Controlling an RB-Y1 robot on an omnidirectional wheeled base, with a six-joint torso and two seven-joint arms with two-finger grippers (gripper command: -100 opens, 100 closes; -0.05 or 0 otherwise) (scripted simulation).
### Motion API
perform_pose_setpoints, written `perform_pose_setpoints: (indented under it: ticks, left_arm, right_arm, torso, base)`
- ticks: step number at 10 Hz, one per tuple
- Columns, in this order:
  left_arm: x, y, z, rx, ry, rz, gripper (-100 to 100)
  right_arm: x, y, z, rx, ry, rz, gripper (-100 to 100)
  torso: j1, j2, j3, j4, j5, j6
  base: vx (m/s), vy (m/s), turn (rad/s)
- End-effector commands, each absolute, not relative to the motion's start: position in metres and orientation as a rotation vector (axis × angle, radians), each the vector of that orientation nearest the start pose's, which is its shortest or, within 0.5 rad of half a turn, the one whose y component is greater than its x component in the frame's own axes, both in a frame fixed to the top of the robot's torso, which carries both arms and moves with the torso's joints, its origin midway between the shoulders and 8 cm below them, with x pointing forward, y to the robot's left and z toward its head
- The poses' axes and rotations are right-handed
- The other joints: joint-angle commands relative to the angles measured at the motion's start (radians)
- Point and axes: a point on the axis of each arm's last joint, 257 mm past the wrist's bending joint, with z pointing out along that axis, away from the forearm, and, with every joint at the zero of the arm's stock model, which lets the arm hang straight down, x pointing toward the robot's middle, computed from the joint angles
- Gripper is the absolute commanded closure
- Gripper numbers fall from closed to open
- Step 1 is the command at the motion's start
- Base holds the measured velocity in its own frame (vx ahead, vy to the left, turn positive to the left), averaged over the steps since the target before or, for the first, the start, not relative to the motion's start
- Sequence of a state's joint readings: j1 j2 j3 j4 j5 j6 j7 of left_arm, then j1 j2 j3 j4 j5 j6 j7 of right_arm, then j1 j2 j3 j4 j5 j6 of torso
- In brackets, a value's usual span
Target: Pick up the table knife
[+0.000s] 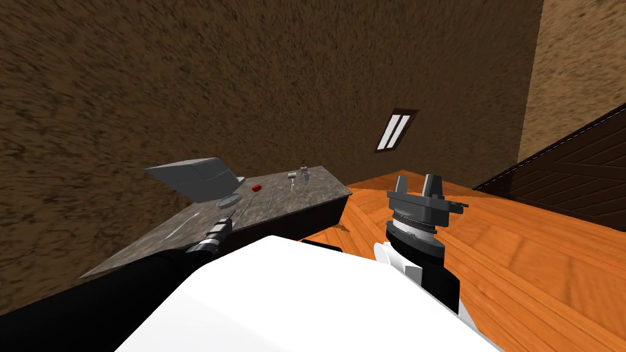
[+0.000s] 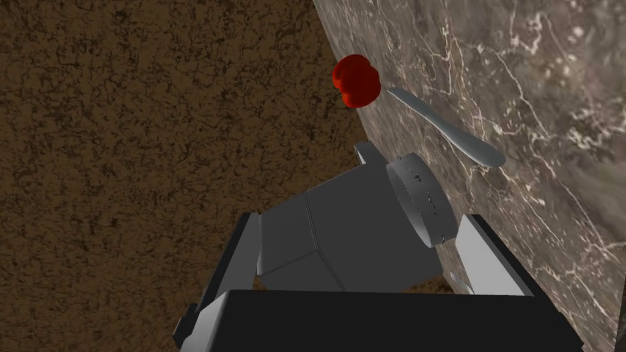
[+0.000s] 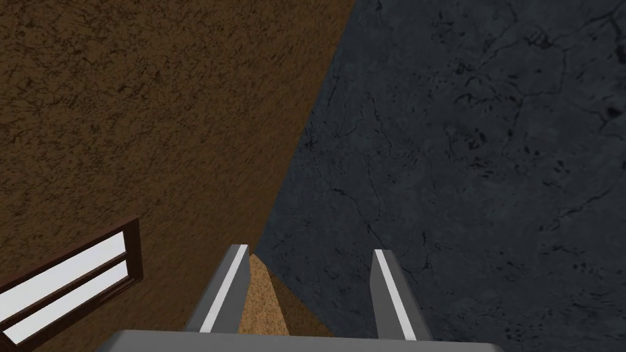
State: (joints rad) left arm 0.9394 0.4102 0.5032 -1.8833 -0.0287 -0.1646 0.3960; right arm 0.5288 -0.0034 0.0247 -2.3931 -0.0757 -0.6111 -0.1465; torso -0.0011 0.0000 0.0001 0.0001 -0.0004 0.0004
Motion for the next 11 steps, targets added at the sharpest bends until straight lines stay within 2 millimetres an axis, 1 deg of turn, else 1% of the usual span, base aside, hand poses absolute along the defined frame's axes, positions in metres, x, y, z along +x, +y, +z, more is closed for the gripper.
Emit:
perform_pose_setpoints:
  ticks: [1, 2, 3, 5, 7, 8, 11]
  left_arm:
    - [0.158, 0.624, -0.240, -1.367, 1.249, -0.343, -100]
    - [0.136, 0.638, -0.250, -1.390, 1.289, -0.267, -100]
    - [0.136, 0.638, -0.250, -1.391, 1.289, -0.266, -100]
    - [0.091, 0.662, -0.267, -1.426, 1.373, -0.115, -100]
    - [0.049, 0.680, -0.281, -1.445, 1.464, 0.026, -100]
    - [0.047, 0.681, -0.281, -1.447, 1.463, 0.029, -100]
    - [-0.014, 0.698, -0.299, -1.457, 1.609, 0.223, -100]
  right_arm:
    - [0.296, -0.276, 0.083, 0.584, 0.394, 1.544, 0]
    - [0.296, -0.276, 0.083, 0.584, 0.394, 1.544, 0]
    - [0.296, -0.276, 0.083, 0.584, 0.394, 1.544, 0]
    - [0.296, -0.276, 0.083, 0.584, 0.394, 1.544, 0]
    - [0.296, -0.276, 0.083, 0.584, 0.394, 1.544, 0]
    - [0.296, -0.276, 0.083, 0.584, 0.394, 1.544, 0]
    - [0.296, -0.276, 0.083, 0.584, 0.394, 1.544, 0]
  torso:
    - [0.000, 0.000, 0.000, 0.000, 0.000, 0.000]
    - [0.000, 0.000, 0.000, 0.000, 0.000, 0.000]
    - [0.000, -0.001, 0.000, 0.000, 0.000, 0.000]
    - [0.001, -0.001, 0.000, 0.000, 0.000, 0.000]
    - [0.000, -0.002, -0.001, 0.000, 0.000, 0.000]
    - [0.000, -0.002, -0.001, -0.001, 0.000, -0.001]
    - [0.002, -0.002, -0.001, 0.000, 0.000, -0.001]
  base:
    - [0.021, -0.033, -0.448]
    - [0.032, -0.037, -0.422]
    - [0.021, -0.020, -0.209]
    - [0.028, -0.025, -0.415]
    - [0.048, -0.028, -0.427]
    - [0.034, -0.010, -0.247]
    - [0.038, -0.001, -0.436]
